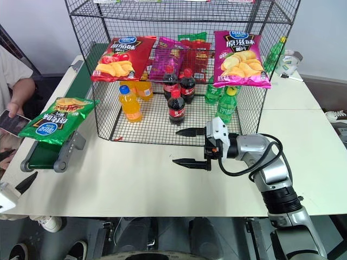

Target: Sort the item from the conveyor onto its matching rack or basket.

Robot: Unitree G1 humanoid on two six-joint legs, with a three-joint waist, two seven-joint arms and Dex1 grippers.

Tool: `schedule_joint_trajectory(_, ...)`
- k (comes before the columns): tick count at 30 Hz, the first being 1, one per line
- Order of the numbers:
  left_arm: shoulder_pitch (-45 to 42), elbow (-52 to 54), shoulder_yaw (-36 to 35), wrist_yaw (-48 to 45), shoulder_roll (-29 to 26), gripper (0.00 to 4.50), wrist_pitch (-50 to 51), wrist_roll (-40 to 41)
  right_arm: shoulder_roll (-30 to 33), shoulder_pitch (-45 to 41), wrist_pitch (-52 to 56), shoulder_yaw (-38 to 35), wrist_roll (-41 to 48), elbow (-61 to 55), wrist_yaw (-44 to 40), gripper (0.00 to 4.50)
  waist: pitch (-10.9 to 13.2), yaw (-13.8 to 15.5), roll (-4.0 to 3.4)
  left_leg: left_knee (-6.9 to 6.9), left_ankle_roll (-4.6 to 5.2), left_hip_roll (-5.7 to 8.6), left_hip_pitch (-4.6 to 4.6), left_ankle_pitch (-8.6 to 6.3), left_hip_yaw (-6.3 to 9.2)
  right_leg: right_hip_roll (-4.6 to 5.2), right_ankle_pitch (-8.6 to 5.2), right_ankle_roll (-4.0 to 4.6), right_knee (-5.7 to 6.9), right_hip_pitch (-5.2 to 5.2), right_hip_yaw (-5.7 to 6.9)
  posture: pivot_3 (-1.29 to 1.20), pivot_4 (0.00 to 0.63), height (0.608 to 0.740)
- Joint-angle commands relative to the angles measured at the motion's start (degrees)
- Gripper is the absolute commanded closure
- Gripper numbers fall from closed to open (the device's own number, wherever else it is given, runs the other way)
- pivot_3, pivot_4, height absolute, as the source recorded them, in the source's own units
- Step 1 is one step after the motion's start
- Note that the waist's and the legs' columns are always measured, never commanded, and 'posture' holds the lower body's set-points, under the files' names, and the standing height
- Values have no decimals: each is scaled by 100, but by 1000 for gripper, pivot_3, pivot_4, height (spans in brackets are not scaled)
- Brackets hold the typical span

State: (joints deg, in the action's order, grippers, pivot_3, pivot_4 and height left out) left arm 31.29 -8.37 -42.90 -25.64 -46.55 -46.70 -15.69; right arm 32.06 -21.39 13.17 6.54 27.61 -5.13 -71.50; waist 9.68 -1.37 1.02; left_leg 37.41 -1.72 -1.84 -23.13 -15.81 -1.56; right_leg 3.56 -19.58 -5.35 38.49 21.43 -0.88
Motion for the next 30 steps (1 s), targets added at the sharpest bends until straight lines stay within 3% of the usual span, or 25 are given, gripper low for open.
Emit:
schedule_joint_trajectory(1,59,-316,-134,382,-162,0,-70,-276,35,-69,-43,-88,34,-93,-29,20,0,3,0,-6,0,0,0,0,0,0,0,0,-5,0,1,0,150,739)
schedule_joint_trajectory(10,-335,-500,401,926,-293,0,61,-645,500,484,411,290,206,-924,-529,20,-8,46,13,-16,0,1,-1,0,-1,1,0,-1,-22,-4,6,0,150,739)
schedule_joint_trajectory(25,-485,-520,894,1084,-483,0,155,-589,427,489,360,187,102,-910,-98,20,-9,-112,15,-18,0,0,5,0,-3,0,4,1,-19,-6,4,0,150,739)
schedule_joint_trajectory(27,-487,-545,979,969,-517,539,194,-447,400,457,327,182,82,-877,-46,0,-9,-112,15,-17,0,1,5,0,-3,0,4,1,-19,-7,4,0,150,739)
schedule_joint_trajectory(30,-504,-514,1070,917,-534,1874,266,-395,410,424,283,182,75,-842,-17,0,-10,-112,16,-17,0,1,5,0,-3,0,4,1,-19,-7,5,0,150,739)
